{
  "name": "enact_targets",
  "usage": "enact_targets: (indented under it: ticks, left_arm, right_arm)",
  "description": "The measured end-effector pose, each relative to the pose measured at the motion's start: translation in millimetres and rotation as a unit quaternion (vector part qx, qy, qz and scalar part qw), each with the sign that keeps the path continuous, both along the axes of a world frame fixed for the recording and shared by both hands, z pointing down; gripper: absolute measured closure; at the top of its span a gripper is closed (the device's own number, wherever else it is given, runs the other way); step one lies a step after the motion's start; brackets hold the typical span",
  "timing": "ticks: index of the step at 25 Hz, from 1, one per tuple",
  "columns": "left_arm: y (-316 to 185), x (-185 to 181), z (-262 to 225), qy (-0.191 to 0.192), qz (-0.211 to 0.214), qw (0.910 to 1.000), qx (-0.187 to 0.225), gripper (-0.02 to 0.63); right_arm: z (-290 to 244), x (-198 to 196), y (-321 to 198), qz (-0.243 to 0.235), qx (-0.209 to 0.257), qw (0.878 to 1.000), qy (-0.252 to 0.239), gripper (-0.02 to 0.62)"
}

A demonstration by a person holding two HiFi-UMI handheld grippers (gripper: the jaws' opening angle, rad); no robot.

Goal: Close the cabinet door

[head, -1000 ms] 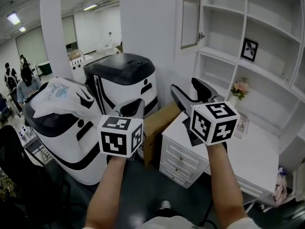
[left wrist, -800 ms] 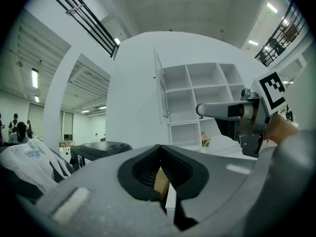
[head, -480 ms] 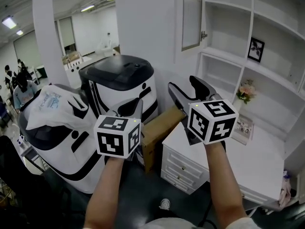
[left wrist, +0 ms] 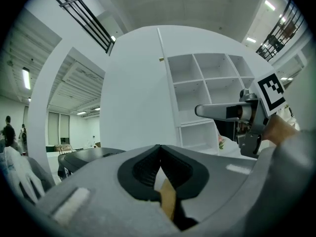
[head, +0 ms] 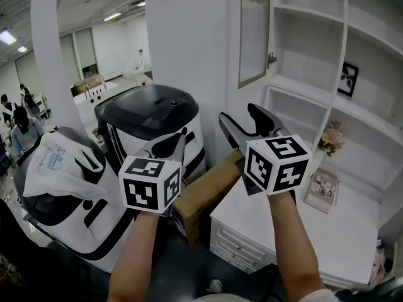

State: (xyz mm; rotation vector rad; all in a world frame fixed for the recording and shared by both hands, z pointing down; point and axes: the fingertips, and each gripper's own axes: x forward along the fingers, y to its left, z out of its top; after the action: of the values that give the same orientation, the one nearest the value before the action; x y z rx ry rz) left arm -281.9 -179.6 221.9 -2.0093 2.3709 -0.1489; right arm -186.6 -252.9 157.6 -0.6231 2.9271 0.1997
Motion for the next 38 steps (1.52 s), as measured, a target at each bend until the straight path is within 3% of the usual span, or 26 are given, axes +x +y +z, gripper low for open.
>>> enact_targets:
  ticks: [11, 23, 38]
  left_arm:
    - [-73.1, -23.2, 0.1, -0.003, 0.014, 0.9999, -0.005, 0.607]
    - [-95.4, -39.4, 7.6, 0.000, 0.030, 0.9996, -0.003, 0.609]
    - [-132.9, -42.7, -4.0, 0.000, 0.156, 0.9877, 0.011, 0.609]
  right_arm:
    - [-3.3, -33.7, -60.7, -0.007, -0.007, 1.000, -0.004, 0.305]
    - [-11.4, -47.7, -75.1, 0.009, -0.005, 1.000, -0.017, 0.305]
    - [-21.0, -52.3, -82.6, 0.114, 0.001, 0.993, -0.025, 0.314]
